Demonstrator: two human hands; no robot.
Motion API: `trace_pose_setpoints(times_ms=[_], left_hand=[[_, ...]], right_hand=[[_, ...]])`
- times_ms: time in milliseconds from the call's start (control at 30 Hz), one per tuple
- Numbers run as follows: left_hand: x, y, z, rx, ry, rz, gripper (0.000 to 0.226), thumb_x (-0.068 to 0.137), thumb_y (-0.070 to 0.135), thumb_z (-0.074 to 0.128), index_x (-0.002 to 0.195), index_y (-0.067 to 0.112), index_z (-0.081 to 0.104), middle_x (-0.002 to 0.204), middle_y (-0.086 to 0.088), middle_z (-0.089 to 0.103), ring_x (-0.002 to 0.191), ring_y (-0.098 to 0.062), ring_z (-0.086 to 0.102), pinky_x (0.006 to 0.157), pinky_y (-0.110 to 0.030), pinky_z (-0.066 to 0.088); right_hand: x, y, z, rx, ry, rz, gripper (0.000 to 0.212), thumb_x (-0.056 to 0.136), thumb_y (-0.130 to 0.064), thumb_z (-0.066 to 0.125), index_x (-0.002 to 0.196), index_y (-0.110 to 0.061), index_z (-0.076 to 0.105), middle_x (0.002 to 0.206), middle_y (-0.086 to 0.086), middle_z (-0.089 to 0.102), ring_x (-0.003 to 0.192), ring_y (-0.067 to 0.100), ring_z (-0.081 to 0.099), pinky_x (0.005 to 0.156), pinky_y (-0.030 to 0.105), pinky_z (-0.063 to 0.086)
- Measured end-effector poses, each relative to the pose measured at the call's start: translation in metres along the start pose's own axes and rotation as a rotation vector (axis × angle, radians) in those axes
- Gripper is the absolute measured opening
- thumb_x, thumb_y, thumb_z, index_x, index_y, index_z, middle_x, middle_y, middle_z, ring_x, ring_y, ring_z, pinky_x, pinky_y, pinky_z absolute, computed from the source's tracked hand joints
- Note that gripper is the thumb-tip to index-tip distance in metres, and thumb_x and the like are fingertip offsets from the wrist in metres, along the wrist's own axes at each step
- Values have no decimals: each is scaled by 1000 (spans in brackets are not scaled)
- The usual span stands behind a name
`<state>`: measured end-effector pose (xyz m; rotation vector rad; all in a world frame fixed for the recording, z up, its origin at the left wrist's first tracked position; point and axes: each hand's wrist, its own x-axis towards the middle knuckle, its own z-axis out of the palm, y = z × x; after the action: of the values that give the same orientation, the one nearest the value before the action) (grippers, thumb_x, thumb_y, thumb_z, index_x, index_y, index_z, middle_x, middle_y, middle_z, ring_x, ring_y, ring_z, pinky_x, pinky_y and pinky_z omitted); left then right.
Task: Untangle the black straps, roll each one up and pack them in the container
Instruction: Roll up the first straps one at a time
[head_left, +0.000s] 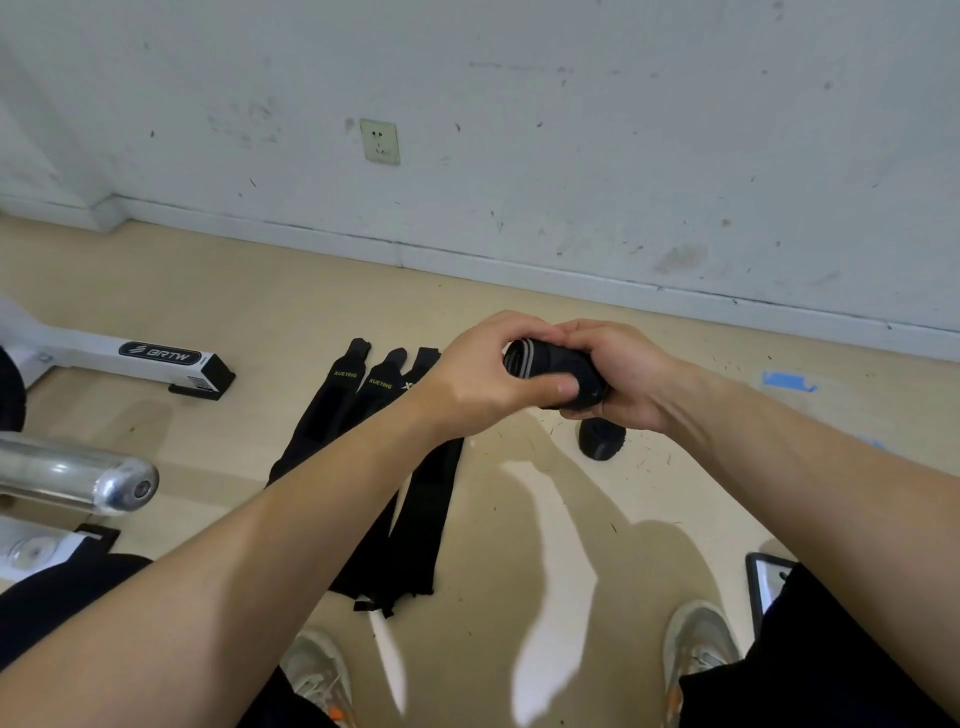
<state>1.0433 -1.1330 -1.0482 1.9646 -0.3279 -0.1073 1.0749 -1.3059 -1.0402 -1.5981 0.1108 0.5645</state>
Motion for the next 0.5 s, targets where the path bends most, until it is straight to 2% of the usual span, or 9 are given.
trace_pose_setpoints(times_ms=[67,133,233,333,400,500], left_hand=[[-2,0,0,70,-20,2,63,66,24,96,121,30,66,123,9,63,112,-6,63,99,-32,54],[-3,-1,-1,90,20,15,59,67,18,95,118,31,67,117,12,66,104,-4,65,93,-30,56],[-3,-3,-7,51,118,-41,48,74,22,91,116,32,68,110,15,69,99,-4,68,87,-25,58],[-3,-6,-15,-165,189,-155,43,81,22,87,120,21,67,118,1,67,105,-19,71,89,-33,61],[-4,-6,-18,-307,189,-198,41,85,18,84,122,15,67,120,-5,64,105,-25,73,87,-36,63],[-5,-2,-15,-280,141,-218,36,91,24,77,123,13,65,119,-7,66,98,-23,75,83,-34,64]], right_hand=[[0,0,0,19,7,10,22,97,-6,47,92,-14,68,94,17,68,80,32,63,72,45,49],[-3,0,2,26,-1,23,21,99,-7,47,92,-13,67,91,16,67,72,29,62,65,40,50],[-5,-1,3,91,9,-9,25,105,-30,50,103,-12,67,94,11,67,67,23,65,58,33,53],[-7,-4,1,90,-30,-95,37,102,-45,53,115,-14,68,109,8,68,81,26,72,64,32,56],[-9,-3,1,13,-84,-160,33,100,-40,60,119,-16,69,114,7,69,92,26,73,67,30,56],[-9,2,5,1,-37,-186,19,99,-29,64,110,-15,70,103,8,71,87,25,72,68,31,56]])
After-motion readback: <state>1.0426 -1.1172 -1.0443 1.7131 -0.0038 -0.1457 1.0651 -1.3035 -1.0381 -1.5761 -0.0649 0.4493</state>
